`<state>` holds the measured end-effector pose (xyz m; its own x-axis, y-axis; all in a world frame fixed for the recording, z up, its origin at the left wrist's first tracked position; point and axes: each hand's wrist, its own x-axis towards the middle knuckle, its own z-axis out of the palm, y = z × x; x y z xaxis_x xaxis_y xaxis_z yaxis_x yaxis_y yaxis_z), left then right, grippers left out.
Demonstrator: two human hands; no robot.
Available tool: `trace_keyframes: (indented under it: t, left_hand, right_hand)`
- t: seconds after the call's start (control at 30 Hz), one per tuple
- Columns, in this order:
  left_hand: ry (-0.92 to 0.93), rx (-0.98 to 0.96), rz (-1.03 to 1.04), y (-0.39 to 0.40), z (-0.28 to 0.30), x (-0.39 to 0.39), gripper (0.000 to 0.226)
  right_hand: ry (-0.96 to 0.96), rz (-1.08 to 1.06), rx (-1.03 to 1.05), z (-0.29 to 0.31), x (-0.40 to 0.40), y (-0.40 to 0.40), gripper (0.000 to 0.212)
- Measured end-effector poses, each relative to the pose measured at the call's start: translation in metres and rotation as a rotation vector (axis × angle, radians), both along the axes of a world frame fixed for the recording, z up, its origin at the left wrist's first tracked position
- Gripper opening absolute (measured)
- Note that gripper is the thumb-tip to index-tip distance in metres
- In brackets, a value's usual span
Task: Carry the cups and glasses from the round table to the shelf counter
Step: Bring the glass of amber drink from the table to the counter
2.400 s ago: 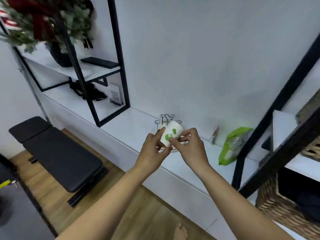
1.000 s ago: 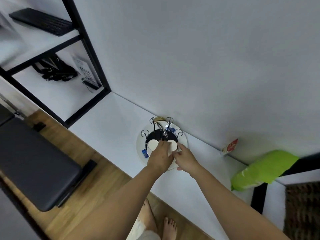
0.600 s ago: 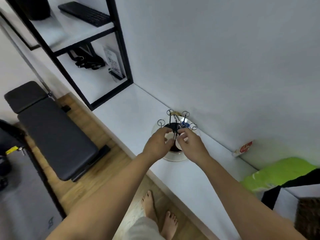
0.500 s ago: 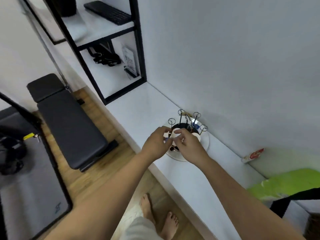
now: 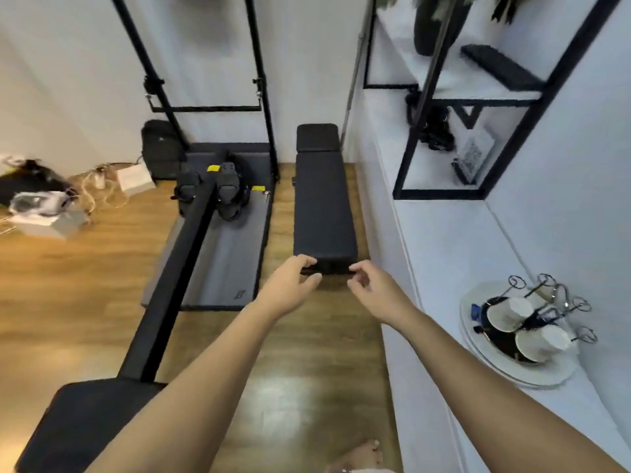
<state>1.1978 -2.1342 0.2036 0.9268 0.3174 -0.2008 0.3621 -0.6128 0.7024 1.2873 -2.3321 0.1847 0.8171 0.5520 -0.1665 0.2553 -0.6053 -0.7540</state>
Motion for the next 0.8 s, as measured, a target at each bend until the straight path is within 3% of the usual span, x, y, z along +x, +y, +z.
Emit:
trace_keyframes:
  t: [0.3,0.53,0.67,0.8]
  left_hand:
    - [0.032,0.064,0.396,0.109,-0.015,-0.317,0.046]
    - [0.078,-0.023,0.791,0.132,-0.018,-0.558,0.054]
    - [0.124,-0.135,1.018,0.132,-0.025,-0.671,0.076]
    - [0.271,-0.045,1.174,0.139,-0.030,-0.769,0.096]
  right_hand:
    - [-0.094,0.524,-0.060,-0.012,-0.241,0.181,0.036]
    - [-0.038,0.816,-0.081,-0.028,-0.435,0.269,0.050]
    - [0.030,1.023,-0.134,-0.041,-0.529,0.317,0.068]
    - [-0.017,1.232,-0.173,-0.053,-0.621,0.371,0.091]
